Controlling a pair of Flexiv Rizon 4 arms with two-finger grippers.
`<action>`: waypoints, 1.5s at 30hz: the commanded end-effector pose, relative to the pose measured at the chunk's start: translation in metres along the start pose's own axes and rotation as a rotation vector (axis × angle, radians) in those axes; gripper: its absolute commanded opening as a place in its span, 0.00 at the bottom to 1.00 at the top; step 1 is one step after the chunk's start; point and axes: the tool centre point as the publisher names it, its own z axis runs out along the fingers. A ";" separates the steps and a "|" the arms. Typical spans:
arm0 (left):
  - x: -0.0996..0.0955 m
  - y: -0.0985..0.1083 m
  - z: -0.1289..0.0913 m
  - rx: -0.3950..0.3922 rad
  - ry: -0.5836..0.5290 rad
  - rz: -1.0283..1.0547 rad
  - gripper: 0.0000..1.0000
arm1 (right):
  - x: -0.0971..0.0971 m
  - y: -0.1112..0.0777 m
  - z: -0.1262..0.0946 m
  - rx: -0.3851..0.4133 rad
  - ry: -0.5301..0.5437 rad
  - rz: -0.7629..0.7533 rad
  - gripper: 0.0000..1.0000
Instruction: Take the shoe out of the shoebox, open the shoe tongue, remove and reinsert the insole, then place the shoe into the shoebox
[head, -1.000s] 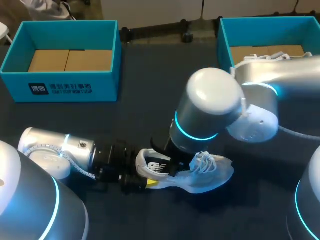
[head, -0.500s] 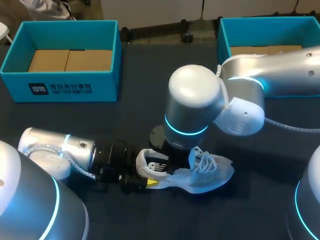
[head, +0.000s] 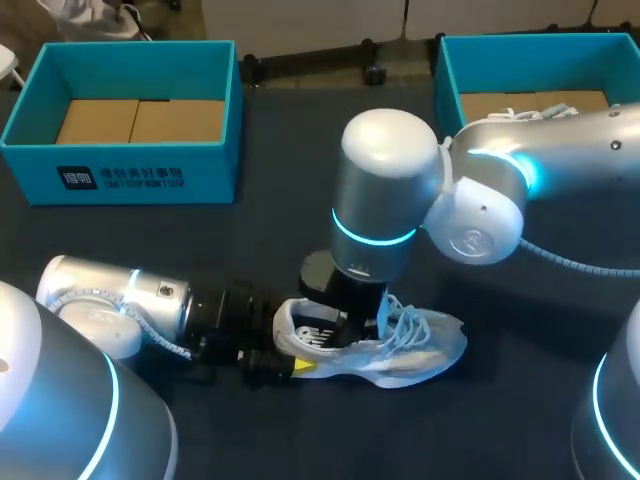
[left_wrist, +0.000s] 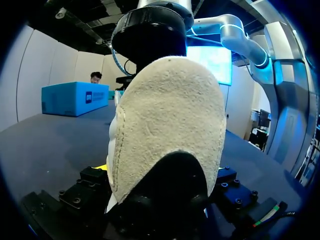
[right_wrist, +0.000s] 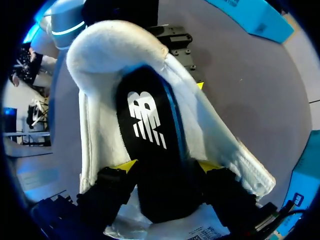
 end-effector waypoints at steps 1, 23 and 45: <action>-0.003 0.003 0.000 0.000 -0.002 0.000 0.00 | 0.016 0.001 0.046 0.036 0.032 0.001 0.49; -0.003 0.003 0.000 0.000 -0.002 0.000 0.00 | 0.033 -0.021 0.015 -0.093 -0.039 0.029 0.00; -0.003 0.003 0.000 0.000 -0.002 0.000 0.00 | 0.009 -0.015 -0.045 -0.445 -0.122 0.002 0.00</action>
